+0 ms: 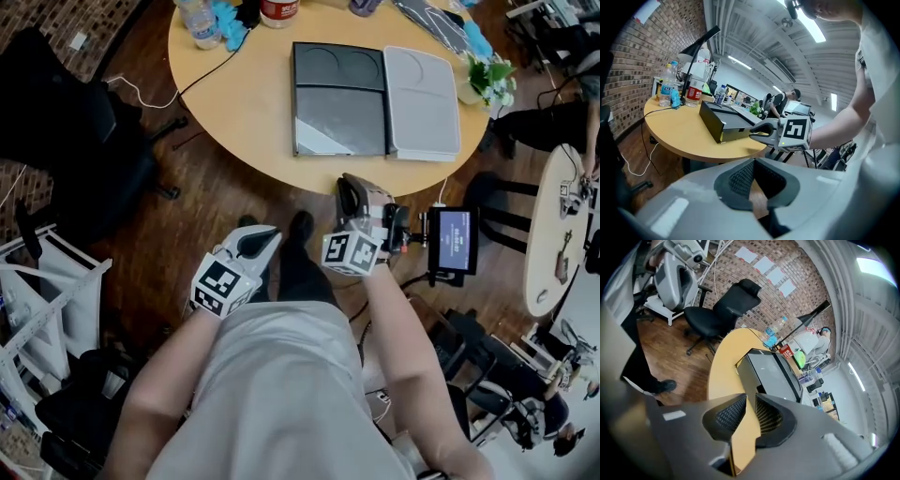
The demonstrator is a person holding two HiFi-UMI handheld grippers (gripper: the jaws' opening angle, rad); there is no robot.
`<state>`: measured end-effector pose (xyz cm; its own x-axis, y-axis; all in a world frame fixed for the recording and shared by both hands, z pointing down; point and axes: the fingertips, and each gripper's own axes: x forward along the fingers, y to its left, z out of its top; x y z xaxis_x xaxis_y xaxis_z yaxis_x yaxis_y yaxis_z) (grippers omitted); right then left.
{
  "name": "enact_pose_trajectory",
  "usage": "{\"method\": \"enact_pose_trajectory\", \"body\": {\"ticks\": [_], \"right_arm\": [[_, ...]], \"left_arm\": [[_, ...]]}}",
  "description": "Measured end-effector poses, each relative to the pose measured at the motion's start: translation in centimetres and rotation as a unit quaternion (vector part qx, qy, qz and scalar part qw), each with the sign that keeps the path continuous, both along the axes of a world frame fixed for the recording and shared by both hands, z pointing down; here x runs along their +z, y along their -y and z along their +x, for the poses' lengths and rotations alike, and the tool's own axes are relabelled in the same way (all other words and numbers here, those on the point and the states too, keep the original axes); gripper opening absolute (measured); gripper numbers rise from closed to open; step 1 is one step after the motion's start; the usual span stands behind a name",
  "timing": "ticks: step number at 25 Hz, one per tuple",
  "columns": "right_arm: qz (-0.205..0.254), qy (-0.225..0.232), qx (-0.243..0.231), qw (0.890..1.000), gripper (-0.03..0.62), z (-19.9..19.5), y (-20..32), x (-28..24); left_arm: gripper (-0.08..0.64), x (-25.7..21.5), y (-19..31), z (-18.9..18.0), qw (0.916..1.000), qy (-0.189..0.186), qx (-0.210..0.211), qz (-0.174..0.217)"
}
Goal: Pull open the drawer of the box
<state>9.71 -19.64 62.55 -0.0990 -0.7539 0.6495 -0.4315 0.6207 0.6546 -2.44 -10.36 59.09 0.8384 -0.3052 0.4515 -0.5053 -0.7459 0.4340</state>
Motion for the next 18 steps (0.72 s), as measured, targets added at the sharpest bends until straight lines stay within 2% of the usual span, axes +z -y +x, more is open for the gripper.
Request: {"method": "enact_pose_trajectory", "body": {"ticks": [8, 18], "right_arm": [[0.015, -0.047, -0.002, 0.999, 0.104, 0.0, 1.9, 1.8], [0.028, -0.075, -0.016, 0.997, 0.104, 0.2, 3.0, 3.3]], "left_arm": [[0.006, 0.2, 0.6, -1.2, 1.0000, -0.003, -0.008, 0.003], [0.006, -0.3, -0.3, 1.1, 0.9998, -0.014, 0.013, 0.007]]}}
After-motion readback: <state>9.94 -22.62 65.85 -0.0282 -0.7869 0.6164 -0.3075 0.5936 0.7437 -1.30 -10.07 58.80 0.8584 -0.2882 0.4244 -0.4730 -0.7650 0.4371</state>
